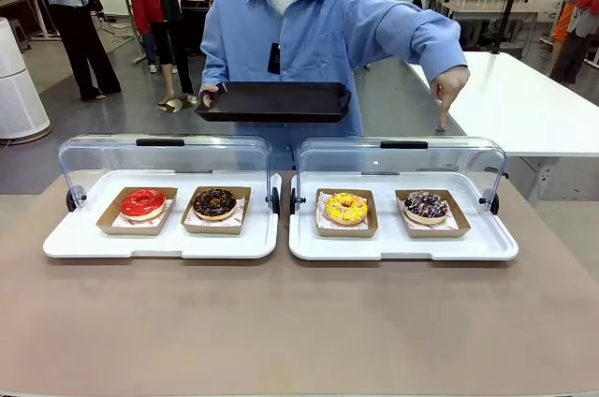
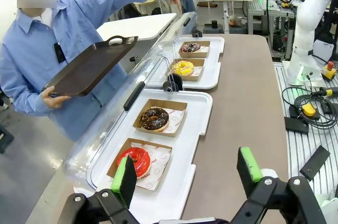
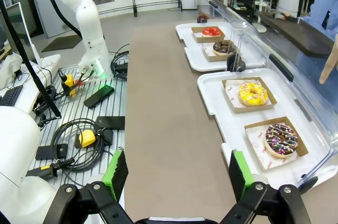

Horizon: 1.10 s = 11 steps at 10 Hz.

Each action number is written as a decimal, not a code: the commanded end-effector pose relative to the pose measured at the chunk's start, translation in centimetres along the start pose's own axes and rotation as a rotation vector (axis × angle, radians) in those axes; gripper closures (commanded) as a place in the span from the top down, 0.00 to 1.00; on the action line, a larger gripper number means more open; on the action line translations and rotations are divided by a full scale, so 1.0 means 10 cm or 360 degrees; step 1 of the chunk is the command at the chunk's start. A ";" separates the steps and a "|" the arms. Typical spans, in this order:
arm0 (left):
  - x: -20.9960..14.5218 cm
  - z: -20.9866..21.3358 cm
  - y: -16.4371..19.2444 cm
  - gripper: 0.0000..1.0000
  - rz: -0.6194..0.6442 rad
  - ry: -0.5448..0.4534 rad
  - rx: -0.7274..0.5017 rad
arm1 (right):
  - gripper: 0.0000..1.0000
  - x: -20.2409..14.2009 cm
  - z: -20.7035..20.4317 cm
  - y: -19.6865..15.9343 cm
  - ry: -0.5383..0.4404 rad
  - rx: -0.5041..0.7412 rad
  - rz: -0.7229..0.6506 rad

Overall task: Provide the desired donut to the person.
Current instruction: Pick up and lift the Paper togo box containing the Donut pointed at by the person.

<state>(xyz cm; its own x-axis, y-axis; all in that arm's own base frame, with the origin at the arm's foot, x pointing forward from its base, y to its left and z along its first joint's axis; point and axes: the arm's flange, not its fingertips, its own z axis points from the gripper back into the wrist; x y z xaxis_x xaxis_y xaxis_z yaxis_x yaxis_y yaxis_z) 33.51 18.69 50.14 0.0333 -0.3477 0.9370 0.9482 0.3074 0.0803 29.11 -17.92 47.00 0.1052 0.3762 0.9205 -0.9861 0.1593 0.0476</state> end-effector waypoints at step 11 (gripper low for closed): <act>0.00 0.01 0.00 1.00 -0.0008 -0.0019 0.0003 | 1.00 1.49 -1.69 -0.21 0.1453 0.0180 -0.0194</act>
<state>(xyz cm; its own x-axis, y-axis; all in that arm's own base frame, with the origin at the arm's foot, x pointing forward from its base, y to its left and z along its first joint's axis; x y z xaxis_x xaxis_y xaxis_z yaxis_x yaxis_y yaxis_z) 33.51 18.72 50.09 0.0360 -0.3484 0.9366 0.9480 0.3086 0.0784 33.05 2.45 54.84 0.2143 0.9163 0.3384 -0.9746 0.1775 0.1364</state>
